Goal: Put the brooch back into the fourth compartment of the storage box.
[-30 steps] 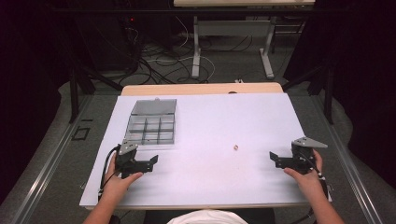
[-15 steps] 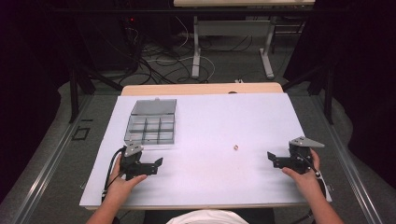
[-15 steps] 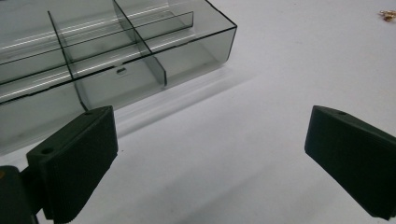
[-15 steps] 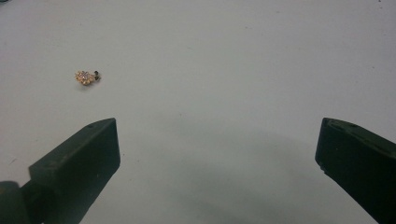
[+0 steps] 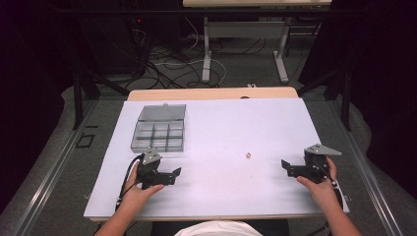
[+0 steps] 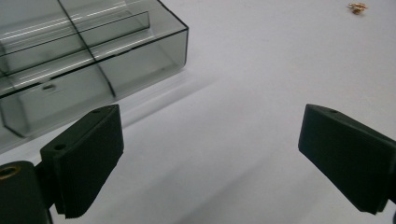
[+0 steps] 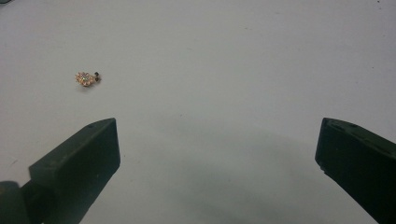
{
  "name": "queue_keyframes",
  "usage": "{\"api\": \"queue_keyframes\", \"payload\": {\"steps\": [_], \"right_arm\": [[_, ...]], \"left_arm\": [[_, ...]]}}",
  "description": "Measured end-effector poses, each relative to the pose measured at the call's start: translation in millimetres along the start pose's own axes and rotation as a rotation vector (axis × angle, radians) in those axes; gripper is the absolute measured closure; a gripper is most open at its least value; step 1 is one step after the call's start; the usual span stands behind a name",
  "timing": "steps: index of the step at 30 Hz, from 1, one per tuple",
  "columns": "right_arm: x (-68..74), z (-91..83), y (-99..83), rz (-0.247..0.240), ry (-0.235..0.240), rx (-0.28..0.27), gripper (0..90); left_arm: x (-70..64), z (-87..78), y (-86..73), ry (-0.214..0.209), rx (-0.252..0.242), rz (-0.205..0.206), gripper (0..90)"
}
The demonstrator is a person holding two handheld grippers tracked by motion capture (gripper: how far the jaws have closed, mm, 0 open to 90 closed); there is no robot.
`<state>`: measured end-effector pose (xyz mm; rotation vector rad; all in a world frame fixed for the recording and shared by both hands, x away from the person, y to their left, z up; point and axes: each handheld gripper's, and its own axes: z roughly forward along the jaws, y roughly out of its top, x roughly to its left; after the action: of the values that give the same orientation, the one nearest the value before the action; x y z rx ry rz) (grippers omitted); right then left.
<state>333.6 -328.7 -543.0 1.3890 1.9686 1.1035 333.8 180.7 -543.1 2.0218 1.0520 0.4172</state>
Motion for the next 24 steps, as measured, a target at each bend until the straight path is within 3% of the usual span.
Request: {"api": "queue_keyframes", "payload": {"steps": [12,16,24], "right_arm": [[-0.3,-1.4,-0.1,0.001,-0.001,0.025,0.0],[-0.7,0.3,-1.0,0.003,0.007,0.004,0.0],[-1.5,-0.5,-1.1,0.002,0.008,0.003,0.0]], "left_arm": [[-21.4,18.3,8.9,-0.04,0.01,0.054,8.1],[-31.5,25.8,13.2,-0.048,0.026,0.081,11.0],[-38.9,33.0,17.0,-0.058,0.034,0.093,12.4]]}}
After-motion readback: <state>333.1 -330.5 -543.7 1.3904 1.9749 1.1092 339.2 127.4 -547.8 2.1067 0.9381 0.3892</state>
